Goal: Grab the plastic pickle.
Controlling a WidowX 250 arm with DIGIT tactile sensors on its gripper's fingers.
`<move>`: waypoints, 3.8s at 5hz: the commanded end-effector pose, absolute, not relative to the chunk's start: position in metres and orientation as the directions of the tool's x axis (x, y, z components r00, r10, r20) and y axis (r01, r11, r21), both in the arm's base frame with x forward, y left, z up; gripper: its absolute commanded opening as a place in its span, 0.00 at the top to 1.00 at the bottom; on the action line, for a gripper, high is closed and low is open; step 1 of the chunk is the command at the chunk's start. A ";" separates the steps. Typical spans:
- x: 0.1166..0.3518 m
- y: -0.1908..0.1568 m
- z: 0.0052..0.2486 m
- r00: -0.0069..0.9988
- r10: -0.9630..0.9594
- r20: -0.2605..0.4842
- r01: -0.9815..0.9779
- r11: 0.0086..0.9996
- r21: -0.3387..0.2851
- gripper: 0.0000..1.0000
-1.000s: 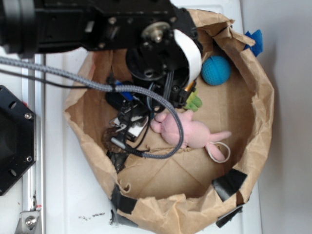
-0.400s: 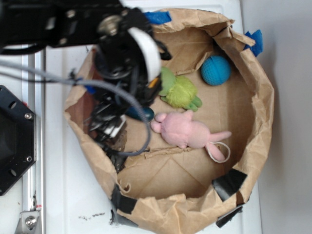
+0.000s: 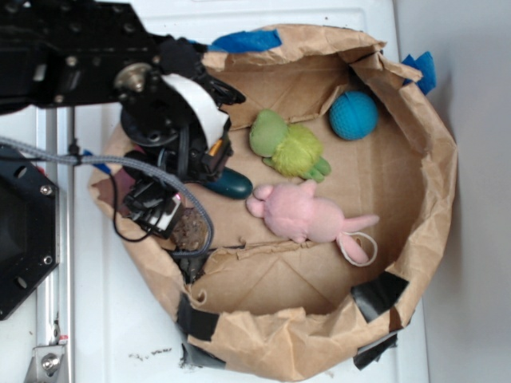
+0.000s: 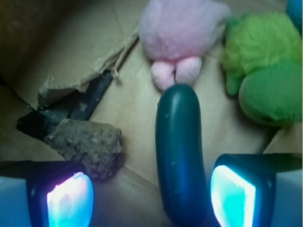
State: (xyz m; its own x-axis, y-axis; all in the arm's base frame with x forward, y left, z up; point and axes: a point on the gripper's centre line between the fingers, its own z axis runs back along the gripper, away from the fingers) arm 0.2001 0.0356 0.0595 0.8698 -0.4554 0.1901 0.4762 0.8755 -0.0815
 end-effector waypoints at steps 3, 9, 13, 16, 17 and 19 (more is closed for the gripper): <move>0.214 0.017 0.037 0.862 -0.445 0.242 0.450 0.892 0.038 0.00; 0.225 0.015 0.060 0.860 -0.447 0.247 0.466 0.885 -0.019 1.00; 0.245 0.027 0.097 0.962 -0.200 0.188 0.234 0.955 -0.183 0.00; 0.274 0.025 0.081 0.983 0.021 0.183 0.022 0.973 -0.231 0.00; 0.280 0.022 0.072 0.980 0.068 0.187 -0.029 0.978 -0.206 0.00; 0.275 0.017 0.042 0.972 0.017 0.234 0.011 0.993 -0.117 0.00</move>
State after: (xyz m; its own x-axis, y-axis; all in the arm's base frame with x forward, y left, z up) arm 0.2687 0.0253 0.0424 0.9740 0.0330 0.2243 -0.0064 0.9929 -0.1184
